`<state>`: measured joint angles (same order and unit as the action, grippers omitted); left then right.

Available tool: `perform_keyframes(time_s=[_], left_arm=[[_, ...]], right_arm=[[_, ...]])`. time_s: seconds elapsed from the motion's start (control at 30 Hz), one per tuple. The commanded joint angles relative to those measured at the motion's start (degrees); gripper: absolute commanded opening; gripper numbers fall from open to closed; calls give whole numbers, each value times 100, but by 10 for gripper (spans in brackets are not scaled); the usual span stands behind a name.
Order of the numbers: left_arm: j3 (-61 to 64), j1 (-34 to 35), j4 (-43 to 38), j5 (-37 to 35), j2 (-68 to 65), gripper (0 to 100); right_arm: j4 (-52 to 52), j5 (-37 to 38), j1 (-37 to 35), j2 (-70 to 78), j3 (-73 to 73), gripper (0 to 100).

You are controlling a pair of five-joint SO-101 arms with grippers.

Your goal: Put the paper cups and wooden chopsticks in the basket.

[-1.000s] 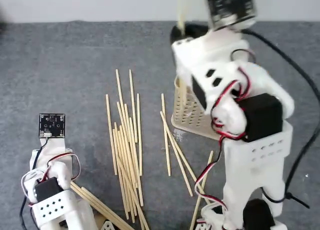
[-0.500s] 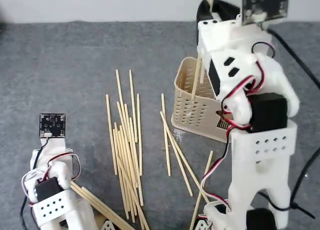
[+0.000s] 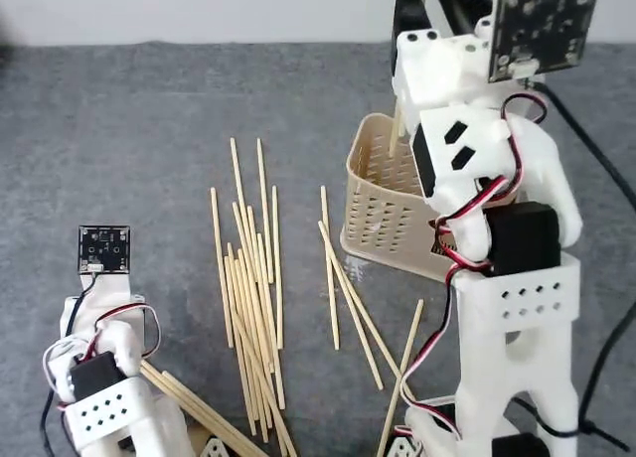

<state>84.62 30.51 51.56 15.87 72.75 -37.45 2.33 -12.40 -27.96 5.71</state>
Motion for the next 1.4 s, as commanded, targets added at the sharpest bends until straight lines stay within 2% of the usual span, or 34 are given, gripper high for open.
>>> perform_keyframes(time_s=[0.0, 0.37, 0.53, 0.67, 0.8, 1.0, 1.17, 1.37], left_arm=[[-22, 9, -123, 70, 53, 26], [-22, 9, -123, 70, 53, 26], [-22, 9, -123, 70, 53, 26], [-22, 9, -123, 70, 53, 26], [-22, 9, -123, 70, 53, 26], [-22, 9, -123, 70, 53, 26], [-22, 9, -123, 70, 53, 26], [-22, 9, -123, 70, 53, 26]], right_arm=[[136, 44, 110, -207, -264, 8], [251, 44, 224, -787, -2760, 22], [-22, 53, 224, -945, -2892, 121], [-119, 53, 154, -971, -2655, 121], [-840, 44, -145, -927, -1873, 124], [-2800, 44, -963, -910, -976, 123], [-3969, 26, -1464, -892, -1055, 122], [-4330, 35, -2018, -892, -2031, 122]])
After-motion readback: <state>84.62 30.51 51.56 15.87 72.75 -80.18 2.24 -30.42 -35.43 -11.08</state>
